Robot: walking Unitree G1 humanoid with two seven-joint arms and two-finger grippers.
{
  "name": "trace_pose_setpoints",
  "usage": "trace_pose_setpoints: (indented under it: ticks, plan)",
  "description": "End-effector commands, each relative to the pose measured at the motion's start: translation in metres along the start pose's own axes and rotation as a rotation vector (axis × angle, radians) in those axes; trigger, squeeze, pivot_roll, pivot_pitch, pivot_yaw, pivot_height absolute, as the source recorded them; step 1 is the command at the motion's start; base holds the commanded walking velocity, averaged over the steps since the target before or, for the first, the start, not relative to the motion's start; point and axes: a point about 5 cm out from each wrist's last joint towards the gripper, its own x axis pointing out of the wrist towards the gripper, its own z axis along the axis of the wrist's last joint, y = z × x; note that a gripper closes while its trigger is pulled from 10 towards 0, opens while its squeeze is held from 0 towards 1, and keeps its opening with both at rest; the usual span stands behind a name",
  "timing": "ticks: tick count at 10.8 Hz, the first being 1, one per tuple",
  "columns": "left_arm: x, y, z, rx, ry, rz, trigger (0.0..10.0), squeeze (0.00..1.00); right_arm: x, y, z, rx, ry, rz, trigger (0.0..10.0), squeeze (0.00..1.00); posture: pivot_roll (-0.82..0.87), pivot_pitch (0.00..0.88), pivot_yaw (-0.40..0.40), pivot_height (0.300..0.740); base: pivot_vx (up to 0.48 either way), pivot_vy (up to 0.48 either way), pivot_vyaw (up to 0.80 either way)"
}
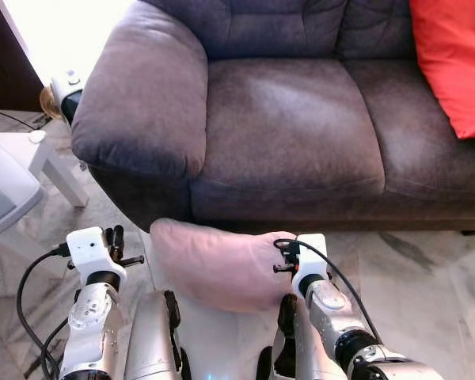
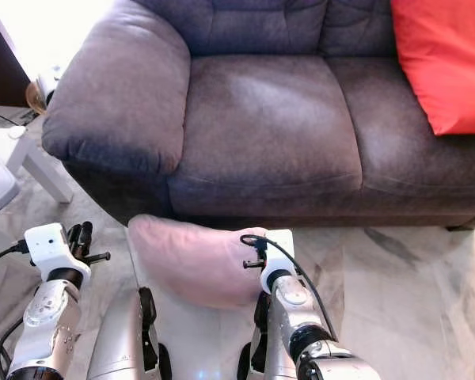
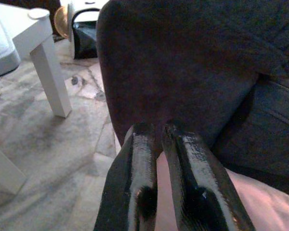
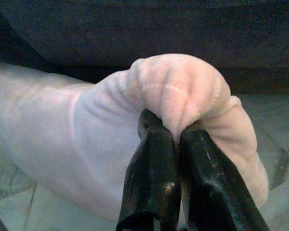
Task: Move the pillow to the sofa from floor
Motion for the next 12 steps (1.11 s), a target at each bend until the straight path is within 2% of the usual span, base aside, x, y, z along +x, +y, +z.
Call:
trace_pose_setpoints:
  ticks: [1,3,4,5,8,12]
  plan:
    - [-0.005,0.002,-0.009,0.023,0.036,0.001,10.0,0.0,0.001,-0.002,0.008,0.004,-0.04,-0.005,10.0,0.0,0.22,0.182,-0.056,0.604,0.0,0.0,0.0]
    - [-0.003,0.002,-0.011,0.028,0.045,-0.002,10.0,0.0,0.002,0.0,0.009,0.006,-0.045,-0.005,10.0,0.0,0.22,0.166,-0.051,0.633,0.0,0.0,0.0]
    - [-0.003,0.005,-0.018,0.049,0.085,-0.011,10.0,0.0,0.001,-0.001,0.008,0.004,-0.043,-0.008,10.0,0.0,0.22,0.158,-0.049,0.653,0.0,0.0,0.0]
    - [-0.005,0.009,-0.026,0.085,0.115,-0.015,10.0,0.0,0.001,-0.004,0.007,0.003,-0.041,-0.018,10.0,0.0,0.22,0.152,-0.049,0.668,0.0,0.0,0.0]
    - [-0.009,0.016,-0.037,0.096,0.154,-0.003,10.0,0.0,-0.001,-0.013,0.005,-0.015,-0.031,-0.043,10.0,0.0,0.21,0.125,-0.05,0.733,0.0,0.0,0.0]
    - [-0.007,0.015,-0.04,0.097,0.159,-0.006,10.0,0.0,-0.001,-0.013,0.005,-0.014,-0.026,-0.045,10.0,0.0,0.21,0.108,-0.053,0.74,0.0,0.0,0.0]
